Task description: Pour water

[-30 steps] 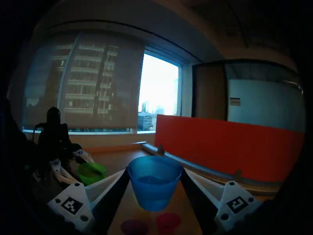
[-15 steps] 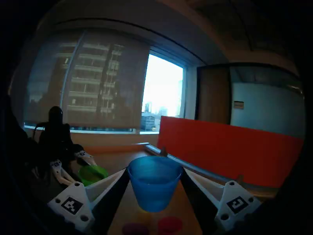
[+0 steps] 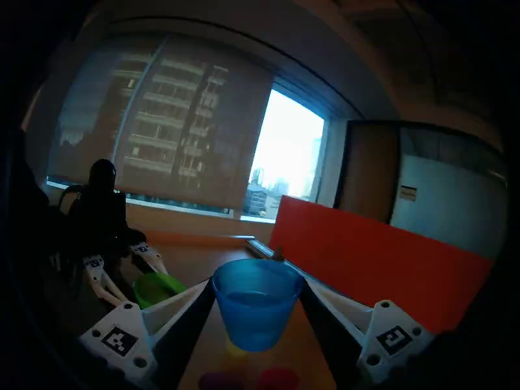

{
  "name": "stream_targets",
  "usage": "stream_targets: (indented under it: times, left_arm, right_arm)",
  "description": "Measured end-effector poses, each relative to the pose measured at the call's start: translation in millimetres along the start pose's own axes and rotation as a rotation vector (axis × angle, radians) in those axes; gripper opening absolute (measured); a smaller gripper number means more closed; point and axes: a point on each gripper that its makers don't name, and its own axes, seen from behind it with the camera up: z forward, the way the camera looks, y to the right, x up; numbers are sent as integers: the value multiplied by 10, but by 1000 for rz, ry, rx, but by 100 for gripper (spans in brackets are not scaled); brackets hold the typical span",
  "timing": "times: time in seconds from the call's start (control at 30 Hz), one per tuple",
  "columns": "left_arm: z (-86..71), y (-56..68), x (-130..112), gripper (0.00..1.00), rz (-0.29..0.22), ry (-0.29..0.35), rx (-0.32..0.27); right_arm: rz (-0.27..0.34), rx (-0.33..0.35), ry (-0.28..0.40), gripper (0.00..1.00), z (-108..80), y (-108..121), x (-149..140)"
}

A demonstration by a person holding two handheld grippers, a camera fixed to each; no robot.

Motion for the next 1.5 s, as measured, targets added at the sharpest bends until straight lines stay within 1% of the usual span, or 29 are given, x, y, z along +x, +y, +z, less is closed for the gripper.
stream_targets:
  times: [0.3,0.87,1.07,1.2,1.5]
  left_arm:
    - [-15,23,-18,83,1,0,-10]
    - [-37,71,-34,83,1,4,-39]
    - [-48,73,-31,83,-1,7,-45]
    - [-59,78,-26,83,-1,8,-46]
    - [-80,86,-17,83,1,12,-49]
  right_arm:
    - [-34,32,-10,92,22,-79,16]
    - [-143,94,-4,92,98,-254,66]
    - [-172,115,11,92,129,-311,101]
    - [-204,126,17,92,150,-349,109]
    - [-245,140,29,92,170,-392,148]
